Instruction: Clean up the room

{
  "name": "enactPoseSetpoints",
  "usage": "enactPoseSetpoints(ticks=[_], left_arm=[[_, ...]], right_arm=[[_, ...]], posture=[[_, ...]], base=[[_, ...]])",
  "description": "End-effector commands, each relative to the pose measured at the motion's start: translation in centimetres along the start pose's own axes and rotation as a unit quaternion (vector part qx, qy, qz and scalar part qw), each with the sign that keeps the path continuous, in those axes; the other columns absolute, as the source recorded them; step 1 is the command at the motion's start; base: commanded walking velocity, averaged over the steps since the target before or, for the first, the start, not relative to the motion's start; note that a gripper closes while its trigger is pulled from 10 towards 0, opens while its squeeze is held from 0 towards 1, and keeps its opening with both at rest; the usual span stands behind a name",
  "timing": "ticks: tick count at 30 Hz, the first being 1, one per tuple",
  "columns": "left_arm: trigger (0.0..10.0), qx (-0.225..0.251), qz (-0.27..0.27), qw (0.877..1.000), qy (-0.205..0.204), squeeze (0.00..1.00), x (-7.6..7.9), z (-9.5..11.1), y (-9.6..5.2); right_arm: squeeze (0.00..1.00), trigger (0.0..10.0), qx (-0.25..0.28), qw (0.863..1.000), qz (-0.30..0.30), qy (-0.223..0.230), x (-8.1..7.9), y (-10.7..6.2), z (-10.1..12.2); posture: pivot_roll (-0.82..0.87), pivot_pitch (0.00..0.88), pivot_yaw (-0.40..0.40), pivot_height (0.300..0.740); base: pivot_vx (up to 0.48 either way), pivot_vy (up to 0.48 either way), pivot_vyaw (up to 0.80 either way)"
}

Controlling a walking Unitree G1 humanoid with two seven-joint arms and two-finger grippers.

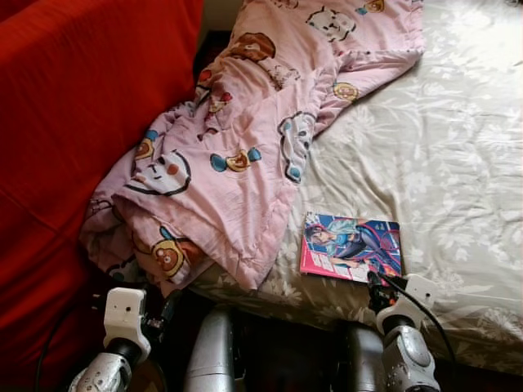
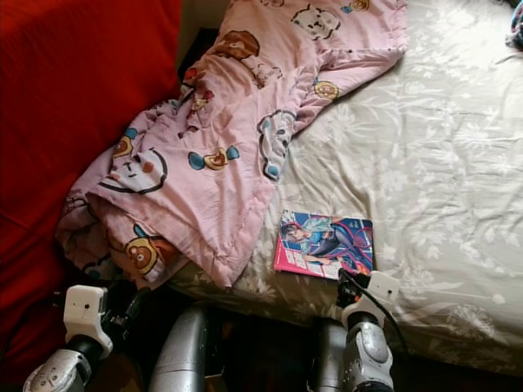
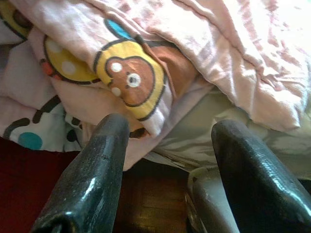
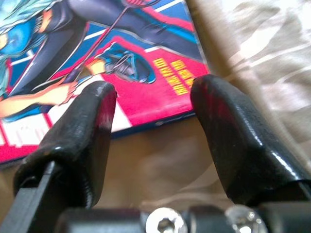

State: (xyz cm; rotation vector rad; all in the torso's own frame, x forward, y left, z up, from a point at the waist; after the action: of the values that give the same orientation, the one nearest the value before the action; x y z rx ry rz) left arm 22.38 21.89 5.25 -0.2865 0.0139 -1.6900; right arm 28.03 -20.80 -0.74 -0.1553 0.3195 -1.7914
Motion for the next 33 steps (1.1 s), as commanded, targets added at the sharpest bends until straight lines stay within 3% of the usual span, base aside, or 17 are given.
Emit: enactPoseSetpoints(ticks=[1, 16, 33], left_arm=[[10.0, -0.027, 0.007, 1.000, 0.013, 0.00, -0.6, -0.7, -0.8], [10.0, -0.031, -0.001, 0.999, 0.016, 0.00, -0.6, -0.4, -0.5], [10.0, -0.029, 0.001, 0.999, 0.020, 0.00, -0.6, -0.5, -0.4]], right_arm=[[0.00, 10.0, -0.015, 1.000, -0.013, 0.009, 0.4, -0.4, -0.9], [0.00, 10.0, 0.013, 0.999, -0.041, 0.011, 1.6, -0.6, -0.4], [0.00, 10.0, -0.028, 0.999, -0.002, 0.021, 0.7, -0.7, -1.6]], posture=[[0.18, 0.306, 0.119, 0.605], [0.18, 0.311, 0.121, 0.605], [0.19, 0.313, 0.120, 0.605]], base=[[0.000, 0.000, 0.00], [0.000, 0.000, 0.00], [0.000, 0.000, 0.00]])
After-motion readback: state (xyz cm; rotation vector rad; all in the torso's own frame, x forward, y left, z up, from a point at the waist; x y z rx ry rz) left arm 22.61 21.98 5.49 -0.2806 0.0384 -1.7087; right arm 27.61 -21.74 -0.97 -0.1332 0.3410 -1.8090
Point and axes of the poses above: a point about 5 cm out from each wrist's last joint towards the gripper, its own y axis pointing out of the wrist towards the gripper, its own z axis along the axis of the wrist's last joint, x = y × z, the point moved 1 cm from there along y, pointing out of the wrist towards the gripper, and after that the axes turned 14 degrees about -y, right-handed, at the moved point
